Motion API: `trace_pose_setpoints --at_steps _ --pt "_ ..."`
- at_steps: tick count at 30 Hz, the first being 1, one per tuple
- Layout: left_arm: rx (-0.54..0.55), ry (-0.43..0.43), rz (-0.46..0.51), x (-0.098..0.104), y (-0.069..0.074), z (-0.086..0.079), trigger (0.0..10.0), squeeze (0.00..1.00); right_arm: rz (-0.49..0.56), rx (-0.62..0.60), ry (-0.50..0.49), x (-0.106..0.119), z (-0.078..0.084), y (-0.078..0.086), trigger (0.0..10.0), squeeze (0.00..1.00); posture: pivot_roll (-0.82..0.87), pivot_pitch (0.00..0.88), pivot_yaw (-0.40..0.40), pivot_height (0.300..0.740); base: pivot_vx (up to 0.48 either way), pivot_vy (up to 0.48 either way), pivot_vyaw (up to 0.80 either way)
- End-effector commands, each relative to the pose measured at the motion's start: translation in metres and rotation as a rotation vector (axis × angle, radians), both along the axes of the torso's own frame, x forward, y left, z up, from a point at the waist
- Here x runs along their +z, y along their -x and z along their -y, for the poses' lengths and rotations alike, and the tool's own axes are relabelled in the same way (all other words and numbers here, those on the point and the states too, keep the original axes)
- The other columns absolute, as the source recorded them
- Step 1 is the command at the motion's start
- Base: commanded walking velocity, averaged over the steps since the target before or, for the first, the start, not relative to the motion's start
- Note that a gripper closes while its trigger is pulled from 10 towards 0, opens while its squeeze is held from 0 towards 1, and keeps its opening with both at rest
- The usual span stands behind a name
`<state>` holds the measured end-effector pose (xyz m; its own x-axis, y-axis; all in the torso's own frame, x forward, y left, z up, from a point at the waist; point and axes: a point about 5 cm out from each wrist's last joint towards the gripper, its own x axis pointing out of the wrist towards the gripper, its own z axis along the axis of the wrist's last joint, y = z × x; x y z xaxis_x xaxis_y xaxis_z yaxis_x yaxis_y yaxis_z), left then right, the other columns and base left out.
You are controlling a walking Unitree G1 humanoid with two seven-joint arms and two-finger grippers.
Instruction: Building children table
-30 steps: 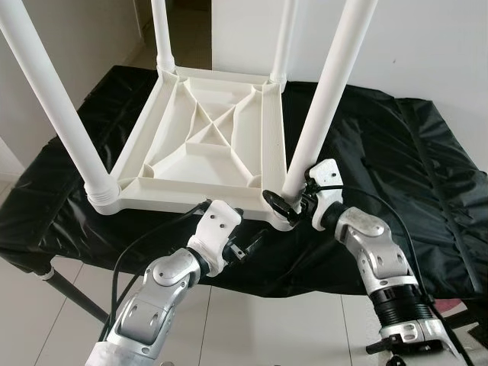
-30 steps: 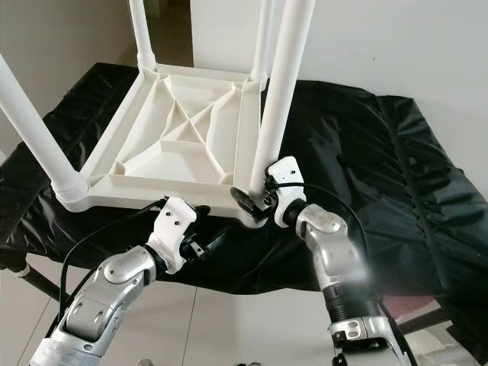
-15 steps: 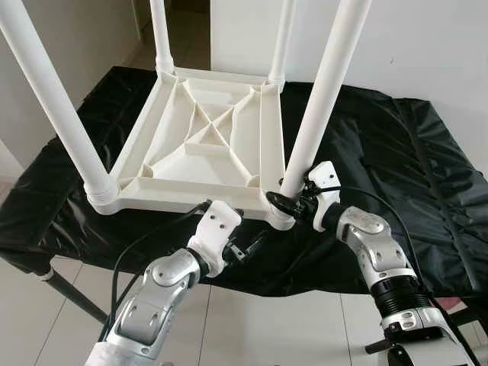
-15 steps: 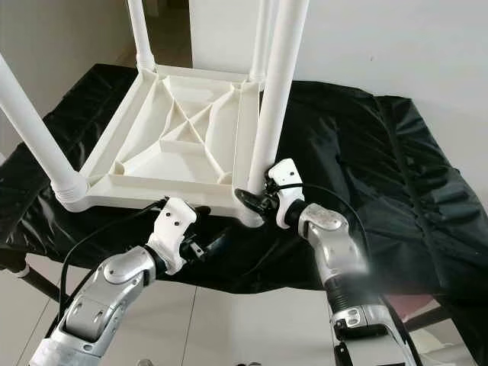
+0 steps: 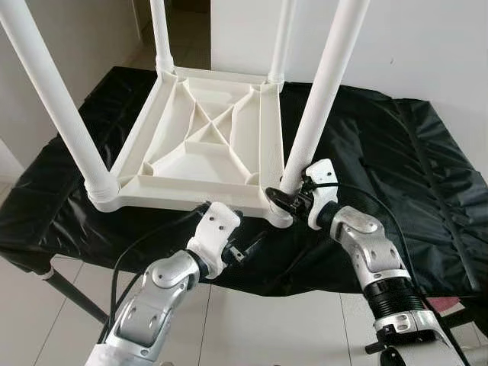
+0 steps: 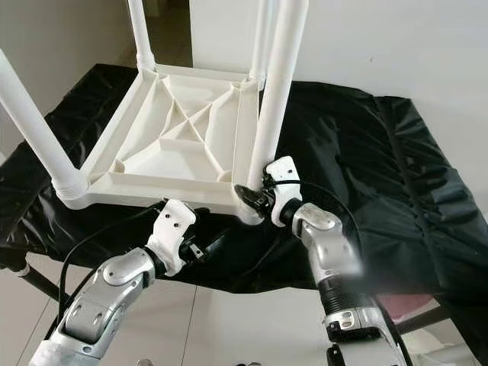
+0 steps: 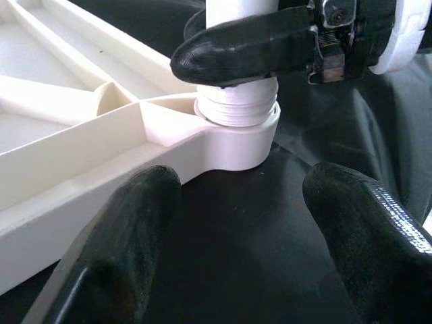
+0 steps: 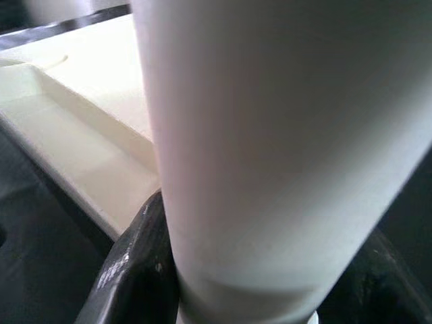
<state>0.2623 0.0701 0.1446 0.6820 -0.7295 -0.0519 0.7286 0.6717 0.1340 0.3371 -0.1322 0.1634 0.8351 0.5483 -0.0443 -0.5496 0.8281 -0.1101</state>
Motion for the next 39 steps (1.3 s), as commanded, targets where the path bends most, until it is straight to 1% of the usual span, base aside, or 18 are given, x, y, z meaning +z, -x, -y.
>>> trace_pose_setpoints --at_steps 1,4,5,6,8,10,12,15,22,23,24,25,29,32,33,34,35,39 --pt "0.006 0.0 -0.015 -0.003 0.002 0.001 10.0 0.0 -0.033 -0.098 -0.024 -0.003 0.003 0.002 10.0 0.0 0.01 0.095 -0.047 0.74 0.0 0.0 0.0" --pt "0.005 0.0 -0.015 -0.003 0.002 0.001 10.0 0.0 -0.044 -0.137 -0.038 -0.004 0.001 0.004 10.0 0.0 0.01 0.095 -0.047 0.74 0.0 0.0 0.0" --pt "0.003 0.0 -0.016 -0.003 0.002 0.001 10.0 0.0 -0.049 -0.21 -0.064 -0.006 -0.003 0.008 10.0 0.0 0.0 0.095 -0.046 0.74 0.0 0.0 0.0" --pt "0.003 0.0 -0.016 -0.003 0.002 0.001 10.0 0.0 -0.049 -0.21 -0.064 -0.006 -0.003 0.008 10.0 0.0 0.0 0.095 -0.046 0.74 0.0 0.0 0.0" --pt "-0.004 -0.001 -0.018 -0.004 0.002 0.003 10.0 0.0 -0.06 -0.378 -0.126 -0.011 -0.013 0.018 10.0 0.0 0.0 0.092 -0.045 0.74 0.0 0.0 0.0" --pt "-0.006 -0.001 -0.018 -0.004 0.002 0.003 10.0 0.0 -0.066 -0.425 -0.143 -0.012 -0.017 0.021 10.0 0.0 0.0 0.09 -0.047 0.74 0.0 0.0 0.0" --pt "-0.008 0.0 -0.017 -0.004 0.002 0.004 10.0 0.0 -0.085 -0.539 -0.167 -0.019 -0.019 0.029 10.0 0.0 0.0 0.089 -0.048 0.74 0.0 0.0 0.0" --pt "-0.006 0.002 -0.017 -0.003 0.002 0.004 10.0 0.0 -0.105 -0.581 -0.195 -0.022 -0.022 0.034 10.0 0.0 0.01 0.086 -0.048 0.74 0.0 0.0 0.0" --pt "-0.014 -0.002 -0.023 -0.006 0.005 0.004 10.0 0.0 -0.109 -0.585 -0.19 -0.019 -0.02 0.037 10.0 0.0 0.0 0.086 -0.044 0.74 0.0 0.0 0.0" --pt "-0.016 -0.002 -0.023 -0.006 0.005 0.005 10.0 0.0 -0.1 -0.582 -0.194 -0.016 -0.02 0.037 10.0 0.48 0.0 0.086 -0.044 0.74 0.0 0.0 0.0" --pt "-0.016 -0.002 -0.023 -0.006 0.005 0.005 10.0 0.0 -0.1 -0.582 -0.194 -0.016 -0.02 0.037 10.0 0.48 0.0 0.086 -0.044 0.74 0.0 0.0 0.0" --pt "-0.016 -0.001 -0.021 -0.005 0.004 0.005 10.0 0.0 -0.092 -0.579 -0.198 -0.014 -0.022 0.038 10.0 1.0 0.0 0.086 -0.046 0.74 0.0 0.0 0.0" --pt "-0.011 0.003 -0.018 -0.004 0.003 0.005 10.0 0.0 -0.074 -0.567 -0.212 -0.01 -0.024 0.038 10.0 1.0 0.0 0.091 -0.049 0.74 0.0 0.0 0.0" --pt "-0.004 0.005 -0.022 -0.005 0.004 0.004 10.0 0.0 -0.069 -0.471 -0.224 -0.007 -0.018 0.036 10.0 1.0 0.0 0.09 -0.047 0.74 0.0 0.0 0.0" --pt "-0.002 0.005 -0.022 -0.005 0.004 0.004 10.0 0.0 -0.069 -0.426 -0.22 -0.007 -0.015 0.035 10.0 0.87 0.0 0.09 -0.047 0.74 0.0 0.0 0.0" --pt "-0.001 0.006 -0.022 -0.005 0.004 0.004 10.0 0.0 -0.067 -0.391 -0.205 -0.007 -0.012 0.034 10.0 0.0 0.0 0.09 -0.047 0.74 0.0 0.0 0.0" --pt "-0.001 0.006 -0.022 -0.005 0.004 0.004 10.0 0.0 -0.067 -0.391 -0.205 -0.007 -0.012 0.034 10.0 0.0 0.0 0.09 -0.047 0.74 0.0 0.0 0.0" --pt "0.002 0.009 -0.023 -0.005 0.004 0.004 10.0 0.0 -0.069 -0.271 -0.149 -0.009 -0.004 0.032 10.0 0.0 -0.01 0.092 -0.043 0.74 0.0 0.0 0.0"
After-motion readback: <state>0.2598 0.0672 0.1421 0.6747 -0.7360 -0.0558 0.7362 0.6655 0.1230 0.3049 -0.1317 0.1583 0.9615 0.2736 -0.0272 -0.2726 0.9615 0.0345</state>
